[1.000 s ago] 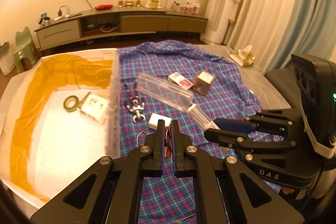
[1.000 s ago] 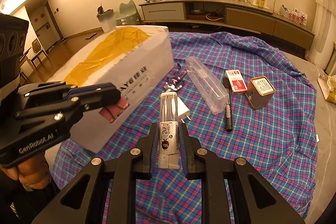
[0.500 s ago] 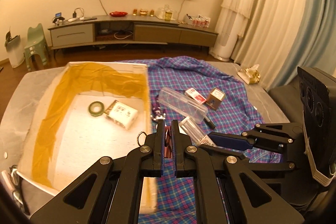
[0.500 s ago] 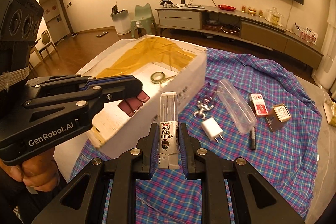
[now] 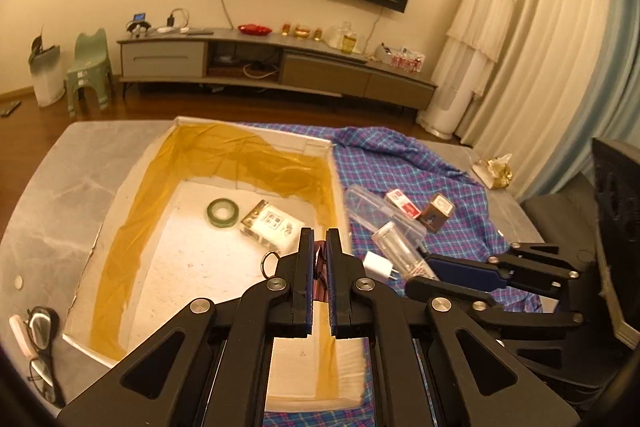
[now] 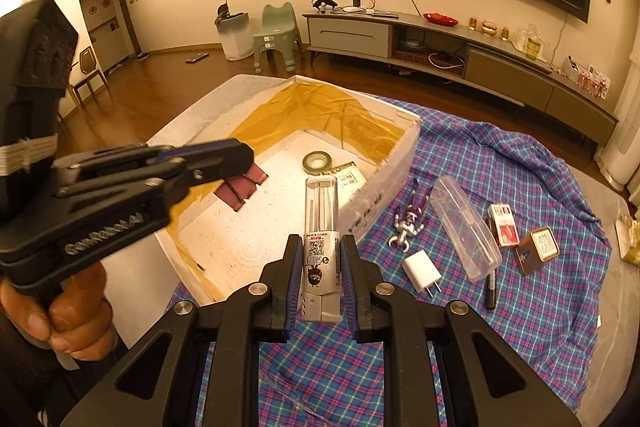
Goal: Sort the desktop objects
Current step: 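Carry the binder clip and the tube over the white box with both tools, then open the right tool to drop the tube while the left tool drops the clip into the box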
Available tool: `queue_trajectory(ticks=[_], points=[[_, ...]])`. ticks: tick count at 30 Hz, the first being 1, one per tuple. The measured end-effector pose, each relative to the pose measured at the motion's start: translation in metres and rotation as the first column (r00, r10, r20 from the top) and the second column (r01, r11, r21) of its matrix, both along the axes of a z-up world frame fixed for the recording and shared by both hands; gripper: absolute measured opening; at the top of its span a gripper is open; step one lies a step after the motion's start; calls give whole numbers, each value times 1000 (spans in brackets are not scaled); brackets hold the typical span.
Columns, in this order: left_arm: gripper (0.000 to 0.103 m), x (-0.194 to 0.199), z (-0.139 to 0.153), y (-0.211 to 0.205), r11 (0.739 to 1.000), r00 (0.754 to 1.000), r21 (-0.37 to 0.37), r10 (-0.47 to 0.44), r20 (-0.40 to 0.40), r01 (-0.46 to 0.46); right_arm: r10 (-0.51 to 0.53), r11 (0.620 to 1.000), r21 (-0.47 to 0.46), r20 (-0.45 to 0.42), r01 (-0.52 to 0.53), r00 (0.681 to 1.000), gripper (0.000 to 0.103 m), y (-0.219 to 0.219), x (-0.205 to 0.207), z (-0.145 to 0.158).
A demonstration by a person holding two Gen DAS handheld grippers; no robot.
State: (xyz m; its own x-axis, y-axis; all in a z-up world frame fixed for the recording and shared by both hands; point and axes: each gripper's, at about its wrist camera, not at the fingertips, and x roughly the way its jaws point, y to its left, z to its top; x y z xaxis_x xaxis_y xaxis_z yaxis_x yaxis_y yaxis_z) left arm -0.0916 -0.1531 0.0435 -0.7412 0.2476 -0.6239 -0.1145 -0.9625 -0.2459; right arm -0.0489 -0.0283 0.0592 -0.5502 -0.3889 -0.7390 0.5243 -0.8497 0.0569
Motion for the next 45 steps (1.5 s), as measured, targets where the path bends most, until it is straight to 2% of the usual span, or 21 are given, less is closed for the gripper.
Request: queue_trajectory(ticks=[11, 24, 38, 45], points=[[5, -17, -14, -24, 998, 998, 30, 49, 35, -50, 38, 999, 37, 4, -38, 999, 20, -31, -11, 5], [5, -35, -31, -62, 992, 988, 53, 105, 114, -112, 66, 995, 66, 66, -71, 996, 20, -63, -40, -19], [5, -48, -49, -85, 988, 973, 39, 140, 184, -149, 102, 985, 132, 106, -115, 989, 20, -95, -60, -39], [5, -53, -57, -88, 987, 963, -4, 156, 218, -159, 111, 975, 178, 129, -133, 985, 20, -108, -68, -52]])
